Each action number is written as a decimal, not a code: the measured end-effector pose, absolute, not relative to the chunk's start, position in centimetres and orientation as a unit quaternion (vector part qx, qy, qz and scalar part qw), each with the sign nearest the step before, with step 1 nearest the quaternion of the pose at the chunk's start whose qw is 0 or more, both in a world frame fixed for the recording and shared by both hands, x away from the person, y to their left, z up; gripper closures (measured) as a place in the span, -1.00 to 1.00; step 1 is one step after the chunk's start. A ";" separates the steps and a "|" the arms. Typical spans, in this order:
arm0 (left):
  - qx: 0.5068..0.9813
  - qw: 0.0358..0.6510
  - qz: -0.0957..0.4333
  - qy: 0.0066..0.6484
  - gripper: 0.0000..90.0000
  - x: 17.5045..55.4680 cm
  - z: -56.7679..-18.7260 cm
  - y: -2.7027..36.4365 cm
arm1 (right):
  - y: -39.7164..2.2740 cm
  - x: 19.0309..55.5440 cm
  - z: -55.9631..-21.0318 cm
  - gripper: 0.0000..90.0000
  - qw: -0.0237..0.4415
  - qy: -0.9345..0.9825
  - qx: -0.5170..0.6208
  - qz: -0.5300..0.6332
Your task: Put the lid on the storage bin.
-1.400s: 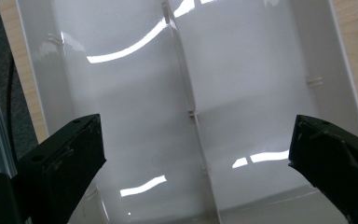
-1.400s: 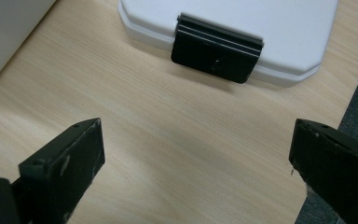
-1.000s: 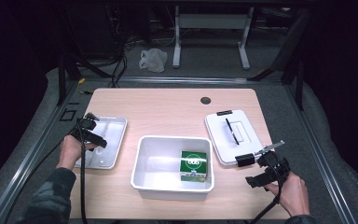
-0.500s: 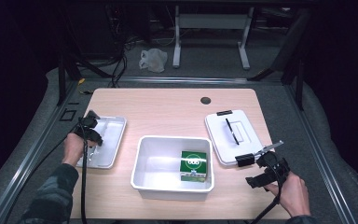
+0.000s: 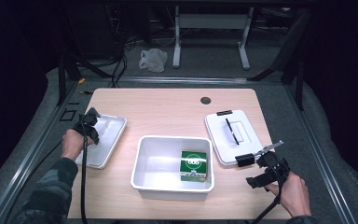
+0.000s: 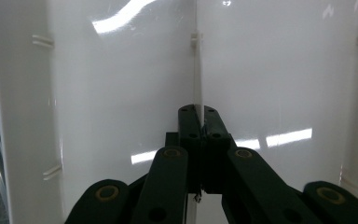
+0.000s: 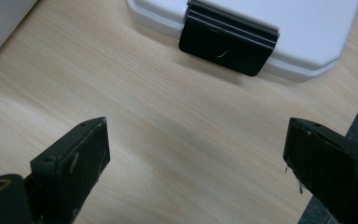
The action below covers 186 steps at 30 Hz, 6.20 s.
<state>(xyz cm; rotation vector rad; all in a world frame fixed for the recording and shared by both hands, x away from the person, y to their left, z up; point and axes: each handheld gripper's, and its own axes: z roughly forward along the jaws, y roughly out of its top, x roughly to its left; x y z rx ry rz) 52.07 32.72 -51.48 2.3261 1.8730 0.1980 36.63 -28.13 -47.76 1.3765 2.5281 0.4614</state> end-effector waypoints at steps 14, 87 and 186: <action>0.835 0.146 0.070 0.527 0.99 49.6 -44.8 33.1 | -28.1 36.6 -47.7 -0.85 0.112 0.864 0.465 0.157; 0.993 0.113 0.040 -0.004 0.98 40.8 -41.3 4.9 | -27.4 36.4 -48.3 -0.85 0.102 0.878 0.445 0.143; 0.879 0.138 0.084 0.449 -0.77 38.8 -49.7 27.0 | -20.3 54.7 -49.0 0.59 0.115 0.825 0.548 0.067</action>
